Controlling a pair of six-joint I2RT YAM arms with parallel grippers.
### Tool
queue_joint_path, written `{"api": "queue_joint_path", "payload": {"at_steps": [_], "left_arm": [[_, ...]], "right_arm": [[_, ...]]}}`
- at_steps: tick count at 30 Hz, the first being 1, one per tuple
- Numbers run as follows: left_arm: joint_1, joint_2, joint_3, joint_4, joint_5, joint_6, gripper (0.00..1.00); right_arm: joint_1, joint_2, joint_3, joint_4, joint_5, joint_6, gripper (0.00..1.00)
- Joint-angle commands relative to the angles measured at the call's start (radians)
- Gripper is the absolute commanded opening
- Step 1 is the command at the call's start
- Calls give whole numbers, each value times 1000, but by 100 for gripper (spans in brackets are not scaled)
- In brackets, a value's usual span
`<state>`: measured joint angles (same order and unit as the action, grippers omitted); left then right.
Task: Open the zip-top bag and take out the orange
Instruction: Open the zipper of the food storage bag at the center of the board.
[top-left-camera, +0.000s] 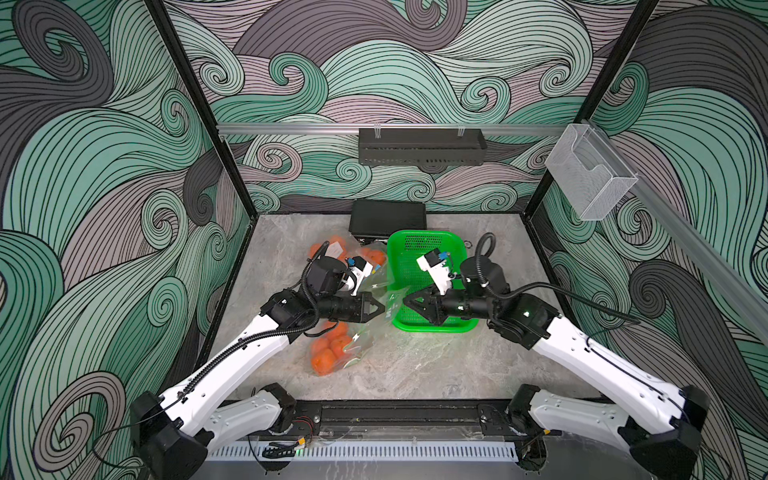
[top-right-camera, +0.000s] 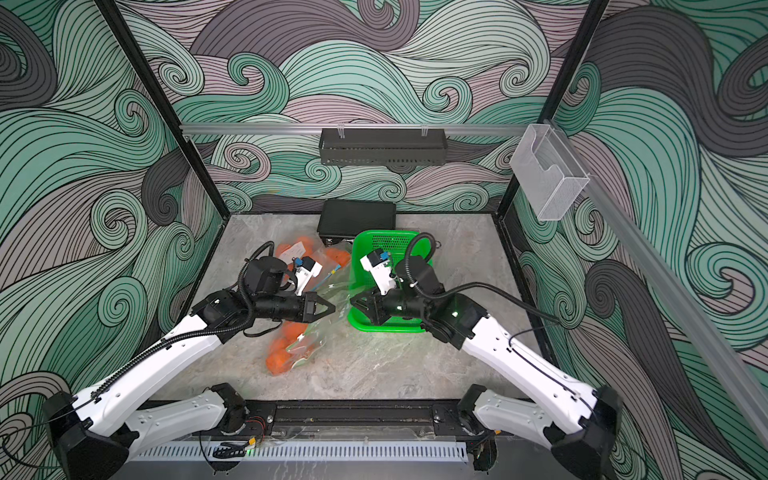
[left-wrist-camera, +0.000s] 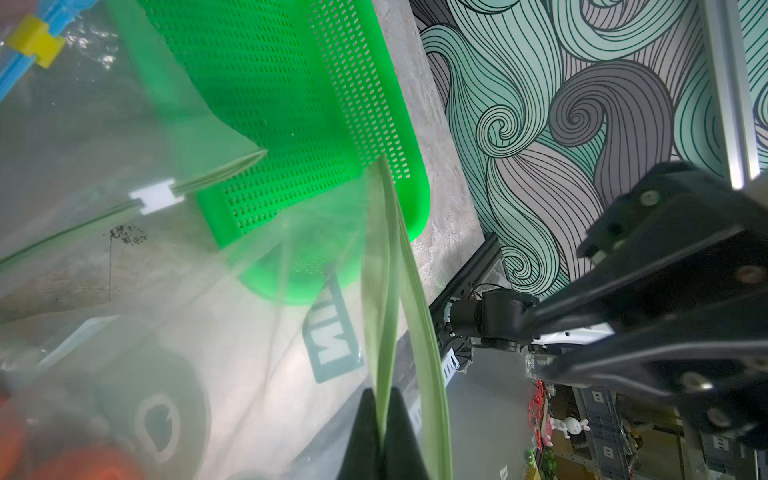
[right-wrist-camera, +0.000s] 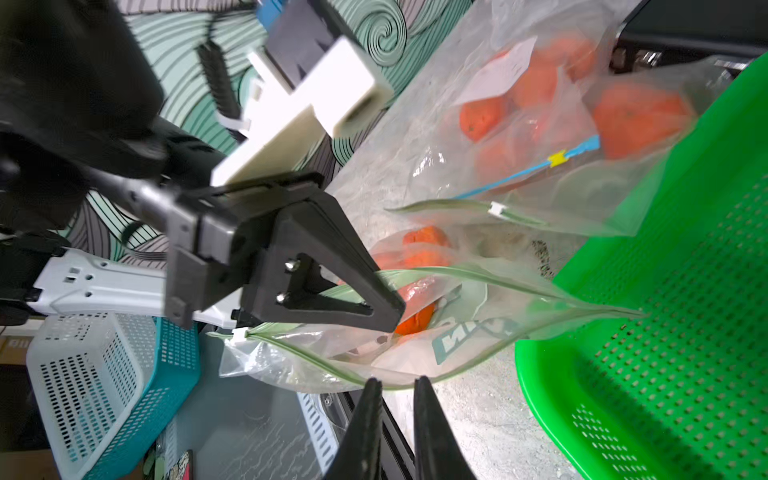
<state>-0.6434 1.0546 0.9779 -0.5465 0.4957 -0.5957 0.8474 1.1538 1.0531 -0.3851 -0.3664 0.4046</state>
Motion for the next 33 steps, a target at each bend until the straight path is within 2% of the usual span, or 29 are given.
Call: {"api": "queue_joint_path", "payload": {"at_steps": [1,8,13,14,16,17,19,20,21,23,29,33], "left_arm": [[-8,-25,30,8,-23,-6,0],[-10,-41,21,-4,-26,21,0],[-10,-63,18,-8,-55,41,0],[-10,-70,19,-15,-68,47,7],[-10,-91,22,-52,-143,55,29],[-8,-108,25,-92,-222,59,39],[0,-148,37,-206,-453,37,63],[8,-171,32,-264,-573,27,72],[15,-198,16,-303,-680,23,75],[38,-245,-25,-351,-766,-9,80],[67,-407,-315,-241,-742,-220,80],[68,-487,-476,-153,-742,-255,80]], "right_arm": [[31,46,33,20,15,12,17],[113,152,82,-3,46,-51,16],[129,200,14,9,47,-58,17],[135,206,-10,20,48,-59,17],[150,216,-41,55,48,-81,18],[161,219,-54,55,50,-102,19],[185,216,-87,58,56,-144,20],[198,211,-109,65,56,-167,21],[209,204,-132,75,56,-190,22],[227,184,-175,110,45,-227,25],[252,107,-330,287,26,-307,37],[252,60,-399,351,35,-322,39]]}}
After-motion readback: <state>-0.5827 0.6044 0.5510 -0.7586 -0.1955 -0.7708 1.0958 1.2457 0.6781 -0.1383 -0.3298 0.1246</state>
